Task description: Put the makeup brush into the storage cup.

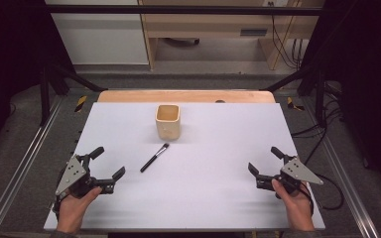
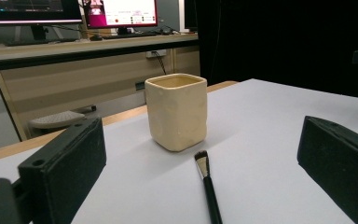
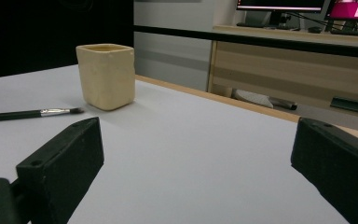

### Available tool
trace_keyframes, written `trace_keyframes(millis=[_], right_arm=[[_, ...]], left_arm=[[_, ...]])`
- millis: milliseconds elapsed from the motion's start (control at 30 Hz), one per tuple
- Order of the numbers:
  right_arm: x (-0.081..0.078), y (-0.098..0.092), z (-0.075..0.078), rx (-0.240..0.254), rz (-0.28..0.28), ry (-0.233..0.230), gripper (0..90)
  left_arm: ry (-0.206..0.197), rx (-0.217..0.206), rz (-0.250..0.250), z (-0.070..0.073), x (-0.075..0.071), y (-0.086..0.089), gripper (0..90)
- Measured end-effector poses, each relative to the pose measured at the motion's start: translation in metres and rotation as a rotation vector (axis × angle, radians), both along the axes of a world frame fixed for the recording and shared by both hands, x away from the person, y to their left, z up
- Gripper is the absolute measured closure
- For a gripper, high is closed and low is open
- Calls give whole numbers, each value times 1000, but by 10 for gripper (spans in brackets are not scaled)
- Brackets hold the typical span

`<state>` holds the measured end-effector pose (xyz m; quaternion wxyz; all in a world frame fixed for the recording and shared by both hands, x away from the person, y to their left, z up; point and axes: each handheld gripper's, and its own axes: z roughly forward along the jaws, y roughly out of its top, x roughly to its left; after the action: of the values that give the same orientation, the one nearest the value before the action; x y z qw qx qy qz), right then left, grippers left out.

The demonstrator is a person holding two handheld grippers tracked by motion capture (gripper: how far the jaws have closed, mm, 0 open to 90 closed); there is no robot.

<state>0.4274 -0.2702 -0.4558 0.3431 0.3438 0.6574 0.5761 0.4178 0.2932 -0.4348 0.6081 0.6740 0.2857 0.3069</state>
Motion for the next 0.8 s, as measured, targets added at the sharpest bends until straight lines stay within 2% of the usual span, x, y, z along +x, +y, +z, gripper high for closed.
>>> trace_keyframes(millis=[200, 367, 500, 700, 800], right_arm=[[-1, 1, 0, -1, 1, 0, 29], [-2, 0, 1, -2, 1, -6, 29], [-3, 0, 1, -8, 4, -12, 29], [-4, -1, 2, 7, 4, -14, 28], [-3, 0, 2, 9, 8, -18, 28]], left_arm=[[16, 6, 5, -1, 1, -2, 10], [27, 28, -5, -1, 0, -6, 11], [32, 14, 1, 0, 1, -4, 11], [40, 25, 5, 3, 3, -6, 11], [47, 16, -2, 6, 6, -9, 12]])
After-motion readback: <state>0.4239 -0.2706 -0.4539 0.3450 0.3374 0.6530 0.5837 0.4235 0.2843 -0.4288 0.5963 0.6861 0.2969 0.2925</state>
